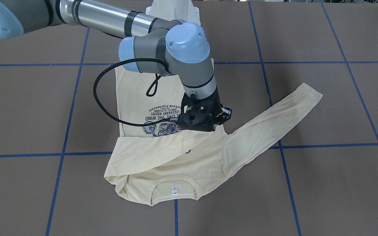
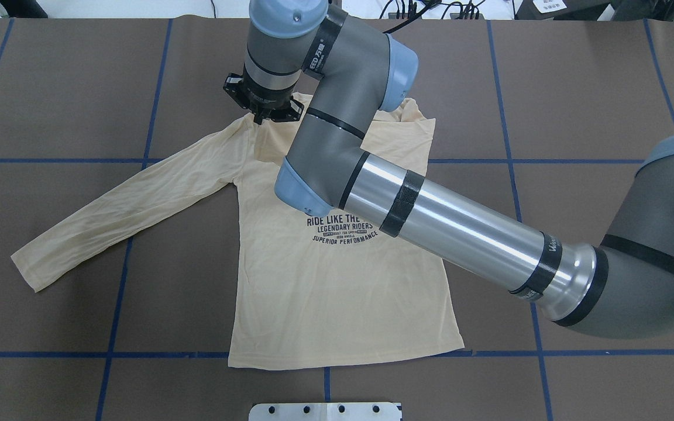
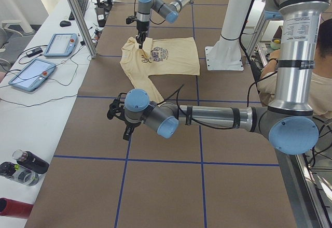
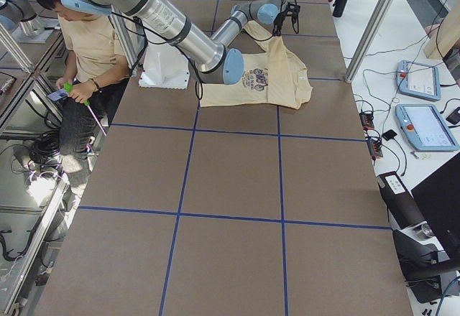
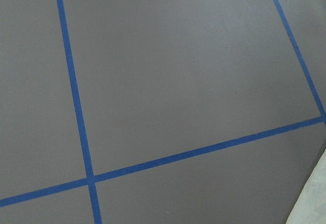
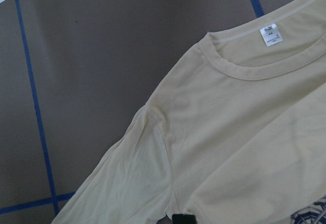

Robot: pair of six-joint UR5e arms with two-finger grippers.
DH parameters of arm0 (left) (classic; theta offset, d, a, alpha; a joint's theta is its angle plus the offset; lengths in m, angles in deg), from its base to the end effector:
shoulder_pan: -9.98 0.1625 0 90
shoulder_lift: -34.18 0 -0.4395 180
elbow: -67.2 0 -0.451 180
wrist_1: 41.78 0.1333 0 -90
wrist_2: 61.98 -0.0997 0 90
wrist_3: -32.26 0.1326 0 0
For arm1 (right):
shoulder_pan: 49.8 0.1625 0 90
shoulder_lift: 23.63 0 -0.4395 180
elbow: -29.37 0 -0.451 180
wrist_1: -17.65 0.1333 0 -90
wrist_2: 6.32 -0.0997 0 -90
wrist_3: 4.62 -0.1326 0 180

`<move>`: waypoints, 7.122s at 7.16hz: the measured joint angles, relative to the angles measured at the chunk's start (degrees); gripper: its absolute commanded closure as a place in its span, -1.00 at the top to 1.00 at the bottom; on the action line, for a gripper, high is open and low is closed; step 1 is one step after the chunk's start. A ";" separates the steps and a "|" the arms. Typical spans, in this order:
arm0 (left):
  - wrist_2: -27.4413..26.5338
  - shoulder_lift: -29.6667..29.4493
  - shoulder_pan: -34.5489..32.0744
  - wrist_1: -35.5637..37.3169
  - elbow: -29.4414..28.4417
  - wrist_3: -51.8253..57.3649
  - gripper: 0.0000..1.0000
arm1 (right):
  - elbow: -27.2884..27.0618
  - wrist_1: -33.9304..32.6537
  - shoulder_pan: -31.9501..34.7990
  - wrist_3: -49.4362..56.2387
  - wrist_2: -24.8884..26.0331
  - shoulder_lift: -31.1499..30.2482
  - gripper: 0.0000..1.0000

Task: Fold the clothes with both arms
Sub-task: 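Carry the held sleeve with the right gripper across the chest toward the collar, then release the sleeve and raise the right gripper while the left gripper reaches the other cuff, then grasp the other sleeve cuff with the left gripper and fold it across the chest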

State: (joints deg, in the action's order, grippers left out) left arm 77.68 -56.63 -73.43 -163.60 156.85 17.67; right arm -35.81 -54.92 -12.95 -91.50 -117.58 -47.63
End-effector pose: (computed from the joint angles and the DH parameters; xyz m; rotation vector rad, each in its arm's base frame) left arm 0.0354 -0.5871 0.6177 0.3626 0.9237 0.1160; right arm -0.6678 -0.6070 0.0236 0.0279 -1.0695 0.3422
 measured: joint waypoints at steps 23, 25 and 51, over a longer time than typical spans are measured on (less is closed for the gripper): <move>-10.80 12.96 30.28 -35.33 -1.17 -40.81 0.37 | -27.54 4.79 7.88 -0.64 -8.69 -35.23 0.72; -12.70 12.41 30.73 -35.39 -2.66 -40.54 0.30 | -27.54 4.80 7.89 -0.58 -8.43 -35.45 0.72; -23.99 -44.09 41.46 -5.40 -3.54 -73.49 -1.00 | -29.81 5.41 16.14 9.50 -12.67 -44.99 0.65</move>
State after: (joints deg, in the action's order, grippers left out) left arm 53.69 -100.72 -31.97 -168.99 153.30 -55.82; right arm -65.62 -49.51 3.19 -82.00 -130.25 -92.62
